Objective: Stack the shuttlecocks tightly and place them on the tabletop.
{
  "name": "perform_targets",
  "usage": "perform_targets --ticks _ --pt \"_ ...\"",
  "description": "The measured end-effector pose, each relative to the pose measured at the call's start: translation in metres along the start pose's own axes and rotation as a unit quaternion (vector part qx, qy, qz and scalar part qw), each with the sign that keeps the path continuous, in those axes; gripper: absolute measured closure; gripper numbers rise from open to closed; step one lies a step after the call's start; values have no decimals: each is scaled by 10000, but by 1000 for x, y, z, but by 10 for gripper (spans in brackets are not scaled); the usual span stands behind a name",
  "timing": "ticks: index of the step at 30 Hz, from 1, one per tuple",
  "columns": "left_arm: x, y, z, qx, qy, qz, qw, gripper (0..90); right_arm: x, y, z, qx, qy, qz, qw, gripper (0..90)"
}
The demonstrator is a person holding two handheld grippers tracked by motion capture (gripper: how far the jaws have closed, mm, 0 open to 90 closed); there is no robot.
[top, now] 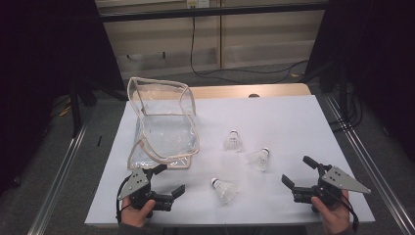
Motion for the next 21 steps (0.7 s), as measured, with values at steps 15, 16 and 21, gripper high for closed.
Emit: perform_targets --ticks 15,16,21 --pt "16 -3 -20 -9 411 30 9992 25 1 -2 1 7 -9 -24 10000 1" --pt "18 -4 -21 -24 424 19 9991 25 1 -2 1 4 -3 -24 10000 1" --pt "31 -8 -27 -17 559 40 9984 25 2 -2 1 27 -17 -36 10000 1"
Point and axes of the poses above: each handheld gripper's, and its own axes: x roughly forward along the jaws, y roughly out of its underside, z roughly to its left, the point moved 6 cm from there along x, roughly forward along the jaws, and after that the axes turned 8 degrees about y, right-handed, at the moved point
